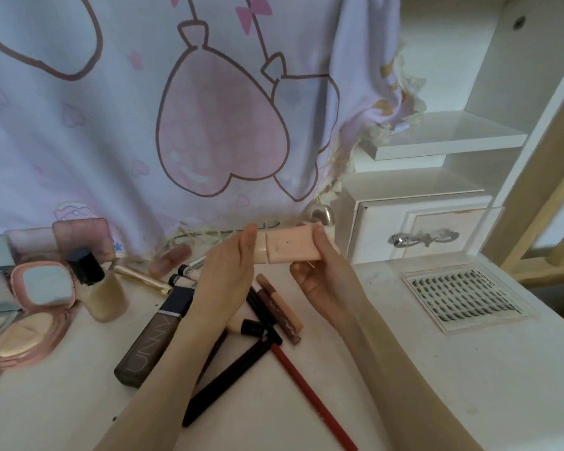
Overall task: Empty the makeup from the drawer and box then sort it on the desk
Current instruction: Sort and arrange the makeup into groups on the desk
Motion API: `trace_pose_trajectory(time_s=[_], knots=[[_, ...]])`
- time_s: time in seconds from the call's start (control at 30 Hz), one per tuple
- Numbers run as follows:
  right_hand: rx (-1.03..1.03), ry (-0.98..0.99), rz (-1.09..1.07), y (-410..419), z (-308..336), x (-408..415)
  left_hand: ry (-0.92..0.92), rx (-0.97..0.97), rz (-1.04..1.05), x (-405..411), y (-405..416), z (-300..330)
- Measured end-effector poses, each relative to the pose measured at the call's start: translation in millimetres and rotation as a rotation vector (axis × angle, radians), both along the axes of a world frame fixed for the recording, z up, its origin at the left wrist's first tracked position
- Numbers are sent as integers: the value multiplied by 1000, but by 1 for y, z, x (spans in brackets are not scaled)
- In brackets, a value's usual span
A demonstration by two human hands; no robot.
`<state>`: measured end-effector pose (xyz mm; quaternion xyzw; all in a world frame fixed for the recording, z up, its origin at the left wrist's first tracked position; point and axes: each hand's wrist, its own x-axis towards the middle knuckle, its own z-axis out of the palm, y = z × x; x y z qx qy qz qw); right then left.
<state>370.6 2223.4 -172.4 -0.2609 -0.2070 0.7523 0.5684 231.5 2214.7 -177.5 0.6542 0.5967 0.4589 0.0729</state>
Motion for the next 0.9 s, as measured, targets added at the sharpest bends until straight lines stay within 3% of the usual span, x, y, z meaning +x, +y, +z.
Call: trace_pose_trajectory(time_s=[0.1,0.27,0.37,0.5,0.67,0.9], knots=[[-81,64,34,4,-7,-6,-95,-8,-67,-11,5,-5],[-219,174,-43,9,-10,-3,31,64,-388,-22,-1,-9],[-222,107,-44,7,-11,-3,61,74,-317,-22,-2,-16],[-203,86,9,1,-9,-4,-33,22,-169,-24,-2,-17],[-213,79,4,3,-10,-5,-37,116,-340,-21,-5,-12],[-215,36,1,6,-13,-2,-30,59,-261,-26,-7,-9]])
